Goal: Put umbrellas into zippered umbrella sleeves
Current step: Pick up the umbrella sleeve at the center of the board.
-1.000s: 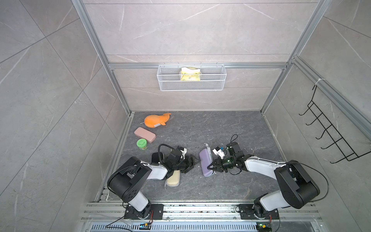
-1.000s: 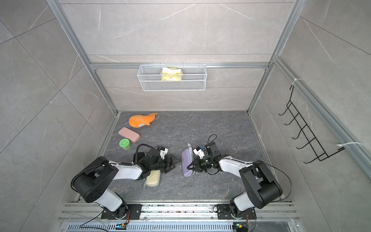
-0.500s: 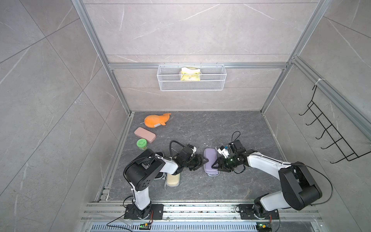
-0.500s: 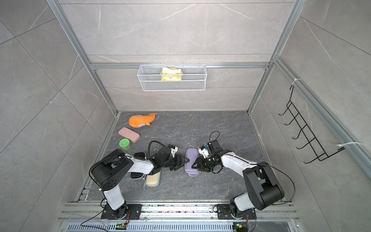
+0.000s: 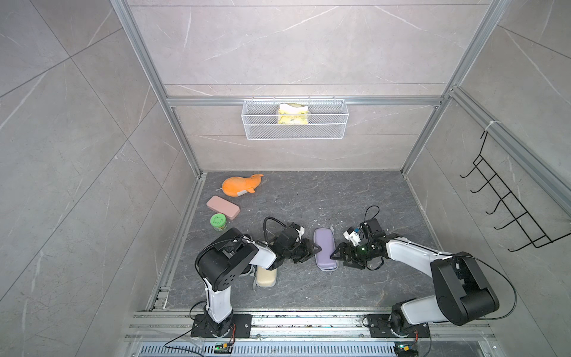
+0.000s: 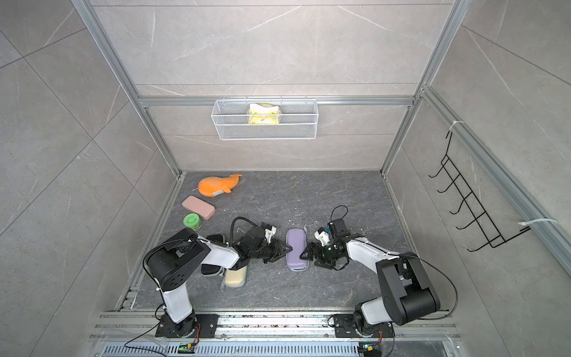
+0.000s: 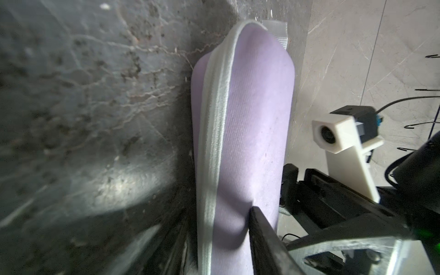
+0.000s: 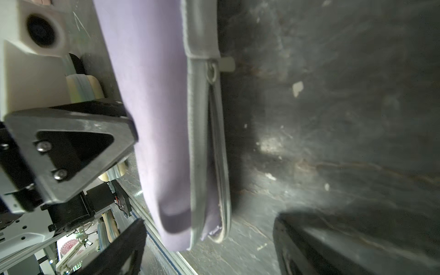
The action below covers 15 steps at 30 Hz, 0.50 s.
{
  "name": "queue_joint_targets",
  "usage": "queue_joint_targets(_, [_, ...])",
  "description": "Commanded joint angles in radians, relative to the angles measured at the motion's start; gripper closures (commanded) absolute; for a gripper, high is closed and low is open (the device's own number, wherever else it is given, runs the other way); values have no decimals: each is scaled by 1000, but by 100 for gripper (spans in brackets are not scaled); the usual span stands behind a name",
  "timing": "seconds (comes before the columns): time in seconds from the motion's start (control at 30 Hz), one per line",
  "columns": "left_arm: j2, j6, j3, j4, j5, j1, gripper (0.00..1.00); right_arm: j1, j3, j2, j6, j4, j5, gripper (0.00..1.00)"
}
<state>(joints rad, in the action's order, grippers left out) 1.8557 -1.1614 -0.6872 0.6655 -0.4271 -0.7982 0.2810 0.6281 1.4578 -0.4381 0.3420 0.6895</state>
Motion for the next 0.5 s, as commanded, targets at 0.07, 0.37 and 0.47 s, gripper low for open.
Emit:
queue_joint_targets(0.07, [70,-42,55,26,-6,-10,63,11,-81,45,-66,-180,26,21])
queue_joint_targets(0.37, [132,-112,64,169,-25,-33,74,45,-170,69,-176,-400,40,45])
queue_joint_targets(0.47, [123,-125,59,189,-27,-42,75,45,-184,65,-215,-457,57,65])
